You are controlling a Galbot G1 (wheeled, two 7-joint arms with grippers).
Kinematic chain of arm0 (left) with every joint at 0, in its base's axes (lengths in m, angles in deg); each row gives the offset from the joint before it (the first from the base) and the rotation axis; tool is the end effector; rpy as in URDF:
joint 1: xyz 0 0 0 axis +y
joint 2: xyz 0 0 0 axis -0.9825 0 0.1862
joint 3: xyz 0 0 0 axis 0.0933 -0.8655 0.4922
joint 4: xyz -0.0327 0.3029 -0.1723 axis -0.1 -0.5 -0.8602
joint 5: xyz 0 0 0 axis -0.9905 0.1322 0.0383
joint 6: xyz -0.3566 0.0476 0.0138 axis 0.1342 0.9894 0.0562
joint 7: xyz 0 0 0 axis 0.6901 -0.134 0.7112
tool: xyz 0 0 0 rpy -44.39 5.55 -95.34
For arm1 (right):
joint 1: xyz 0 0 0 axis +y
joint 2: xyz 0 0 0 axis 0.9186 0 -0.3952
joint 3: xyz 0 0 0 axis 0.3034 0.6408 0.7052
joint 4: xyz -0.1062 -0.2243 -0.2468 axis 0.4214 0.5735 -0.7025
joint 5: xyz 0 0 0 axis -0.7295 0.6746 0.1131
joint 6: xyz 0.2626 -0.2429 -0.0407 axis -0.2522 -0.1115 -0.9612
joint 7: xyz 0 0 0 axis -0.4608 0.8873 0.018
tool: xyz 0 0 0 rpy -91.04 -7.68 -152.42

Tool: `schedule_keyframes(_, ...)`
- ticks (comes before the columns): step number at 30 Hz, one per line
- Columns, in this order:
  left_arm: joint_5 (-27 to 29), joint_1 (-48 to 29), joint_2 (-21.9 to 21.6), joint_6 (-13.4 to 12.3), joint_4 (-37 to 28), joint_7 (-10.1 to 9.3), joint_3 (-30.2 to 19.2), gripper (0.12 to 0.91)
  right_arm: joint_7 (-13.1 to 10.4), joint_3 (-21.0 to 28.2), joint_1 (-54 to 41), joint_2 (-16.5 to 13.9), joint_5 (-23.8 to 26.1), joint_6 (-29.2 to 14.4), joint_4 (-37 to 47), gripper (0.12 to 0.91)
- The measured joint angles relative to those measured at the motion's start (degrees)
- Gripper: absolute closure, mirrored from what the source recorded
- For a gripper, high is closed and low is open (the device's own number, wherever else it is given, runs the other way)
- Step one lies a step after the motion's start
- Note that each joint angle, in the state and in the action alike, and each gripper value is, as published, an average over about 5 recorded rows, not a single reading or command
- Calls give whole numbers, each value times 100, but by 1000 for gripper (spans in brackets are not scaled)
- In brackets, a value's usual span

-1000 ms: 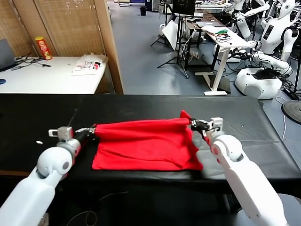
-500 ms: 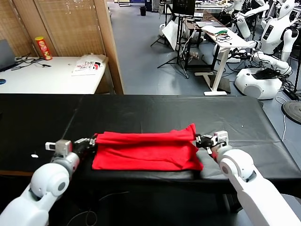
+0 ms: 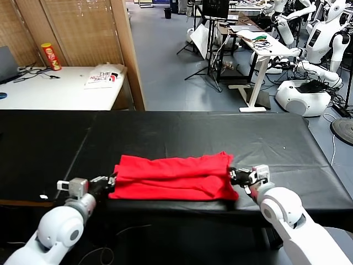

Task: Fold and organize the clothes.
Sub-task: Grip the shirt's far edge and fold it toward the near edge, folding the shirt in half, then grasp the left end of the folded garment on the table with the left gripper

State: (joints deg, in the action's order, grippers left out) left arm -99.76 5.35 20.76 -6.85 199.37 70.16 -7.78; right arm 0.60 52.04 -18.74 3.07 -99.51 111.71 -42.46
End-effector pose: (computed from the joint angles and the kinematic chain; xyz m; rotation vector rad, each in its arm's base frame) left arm 0.2578 0.0889 -0.2257 -0.1795 -2.6005 -0.0697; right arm 0.3034 -0.0697 -0.2157 0.3932 -2.5535 0.1114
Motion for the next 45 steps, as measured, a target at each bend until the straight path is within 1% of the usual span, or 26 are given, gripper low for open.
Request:
schedule_keyframes(1,1,-7,3,-4,3,0,12,476,4,-48,12,-5,-23,0,-29,440)
schedule_keyframes(4,-6,-64,30,-39,-26,0,70,326,-32,-174,-13,33,-53,-14,-61,299)
schedule_keyframes(5,-10,-100,47,-58,-54,0,90,290,-68,-197,-43,66,-34,-49,-49,268)
schedule_keyframes(7,-26,-207,93,-94,-143,13,117,247,-162,-197,-142,162,52,-190,11,238)
schedule_keyframes(10,-54,-429,174,-152,-341,58,115,234,-238,-112,-367,370,259,-466,206,229)
schedule_keyframes(14,-93,-769,333,-253,-662,116,41,232,-212,96,-725,683,516,-655,662,227)
schedule_keyframes(18,-157,-1012,516,-328,-965,145,-72,232,-196,273,-1019,940,607,-697,1187,227)
schedule_keyframes(22,-146,-1162,674,-336,-1218,170,-175,232,-195,367,-1156,1149,637,-713,1586,227)
schedule_keyframes(28,-51,-1271,853,-345,-1522,299,-250,239,-193,392,-1197,1290,668,-736,1819,239)
schedule_keyframes(29,-65,-1284,871,-354,-1562,325,-251,257,-193,393,-1194,1301,678,-737,1841,254)
schedule_keyframes(31,-107,-1303,904,-378,-1634,389,-250,327,-193,394,-1184,1326,700,-741,1878,302)
schedule_keyframes(32,-121,-1308,919,-390,-1662,422,-249,374,-193,393,-1177,1342,714,-745,1892,332)
schedule_keyframes(33,-122,-1313,932,-402,-1686,449,-250,439,-195,393,-1169,1360,727,-750,1904,372)
schedule_keyframes(35,-71,-1324,962,-432,-1731,484,-262,540,-214,391,-1152,1404,768,-778,1920,433)
schedule_keyframes(36,-13,-1331,979,-461,-1756,489,-273,607,-232,391,-1142,1425,792,-798,1925,479)
schedule_keyframes(38,173,-1348,1015,-566,-1811,486,-307,707,-295,386,-1119,1470,867,-858,1931,557)
schedule_keyframes(39,289,-1357,1033,-634,-1839,482,-324,774,-336,384,-1104,1494,917,-896,1932,616)
schedule_keyframes(40,423,-1366,1051,-711,-1869,480,-341,824,-378,382,-1090,1518,973,-935,1932,665)
schedule_keyframes(42,729,-1387,1090,-856,-1930,478,-370,888,-488,372,-1057,1575,1102,-1023,1938,779)
schedule_keyframes(43,896,-1400,1112,-925,-1962,475,-380,905,-537,365,-1040,1604,1152,-1058,1944,827)
schedule_keyframes(45,1221,-1431,1156,-1045,-2029,475,-391,904,-615,345,-1010,1663,1214,-1111,1959,884)
